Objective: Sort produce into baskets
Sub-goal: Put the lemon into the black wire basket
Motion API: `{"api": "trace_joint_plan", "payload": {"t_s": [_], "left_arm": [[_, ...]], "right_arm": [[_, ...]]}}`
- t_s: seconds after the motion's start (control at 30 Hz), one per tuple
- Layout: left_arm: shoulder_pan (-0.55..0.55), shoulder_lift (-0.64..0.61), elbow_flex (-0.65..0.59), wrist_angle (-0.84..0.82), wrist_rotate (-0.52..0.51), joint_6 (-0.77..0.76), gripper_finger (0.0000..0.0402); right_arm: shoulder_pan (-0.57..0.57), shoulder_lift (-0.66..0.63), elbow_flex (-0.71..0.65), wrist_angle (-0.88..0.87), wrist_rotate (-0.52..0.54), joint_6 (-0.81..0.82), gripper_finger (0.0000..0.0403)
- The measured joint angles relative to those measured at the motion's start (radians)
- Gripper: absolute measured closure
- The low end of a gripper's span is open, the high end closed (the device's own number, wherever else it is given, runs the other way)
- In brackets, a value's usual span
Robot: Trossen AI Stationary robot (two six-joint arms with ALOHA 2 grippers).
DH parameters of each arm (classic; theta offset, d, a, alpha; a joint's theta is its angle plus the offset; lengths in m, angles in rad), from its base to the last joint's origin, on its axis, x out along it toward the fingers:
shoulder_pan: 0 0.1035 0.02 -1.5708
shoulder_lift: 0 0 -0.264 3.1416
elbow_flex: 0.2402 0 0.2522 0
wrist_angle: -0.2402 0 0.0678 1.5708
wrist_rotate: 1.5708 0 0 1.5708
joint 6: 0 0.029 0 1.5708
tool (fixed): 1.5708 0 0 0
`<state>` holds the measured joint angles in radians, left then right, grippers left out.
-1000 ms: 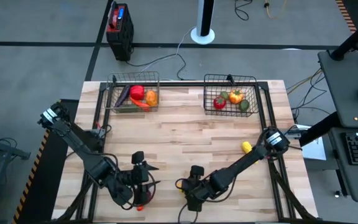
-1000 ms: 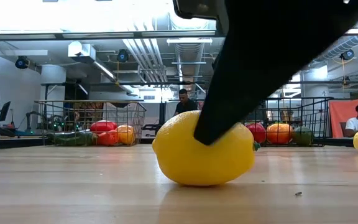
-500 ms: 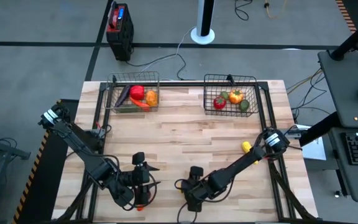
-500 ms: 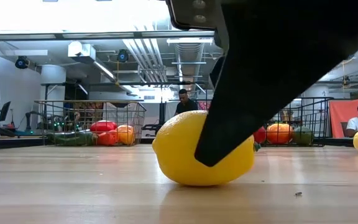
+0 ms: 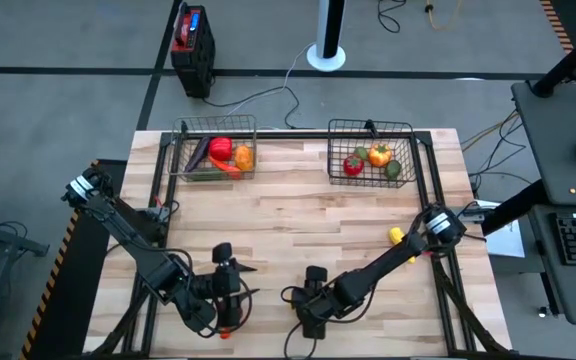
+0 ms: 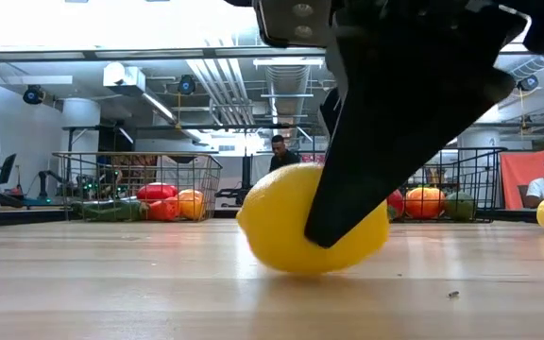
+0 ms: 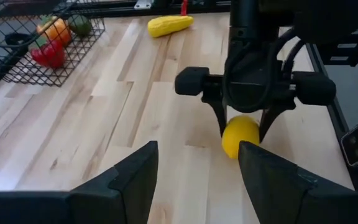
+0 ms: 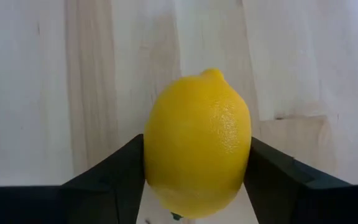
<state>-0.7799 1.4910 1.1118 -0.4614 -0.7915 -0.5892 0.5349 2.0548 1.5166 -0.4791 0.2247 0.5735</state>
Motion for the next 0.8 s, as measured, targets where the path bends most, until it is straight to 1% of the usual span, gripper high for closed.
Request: {"api": "trace_joint_plan", "payload": {"t_s": [0.23,0.43,0.67,0.8], "left_arm": [[0.000,0.000,0.000,-0.017,-0.012,0.003,0.0196],[0.001,0.000,0.000,-0.036,-0.014,0.004,0.0196],[0.001,0.000,0.000,-0.041,-0.014,0.003,0.0196],[0.001,0.000,0.000,-0.041,-0.051,0.003,0.0196]], "right_arm": [[-0.021,-0.081,0.000,-0.091,-0.008,-0.016,0.0180],[-0.084,-0.229,0.000,-0.196,0.053,-0.041,0.0179],[-0.244,-0.402,0.000,-0.316,0.159,-0.070,0.0178],[-0.370,-0.476,0.000,-0.374,0.204,-0.071,0.0178]]}}
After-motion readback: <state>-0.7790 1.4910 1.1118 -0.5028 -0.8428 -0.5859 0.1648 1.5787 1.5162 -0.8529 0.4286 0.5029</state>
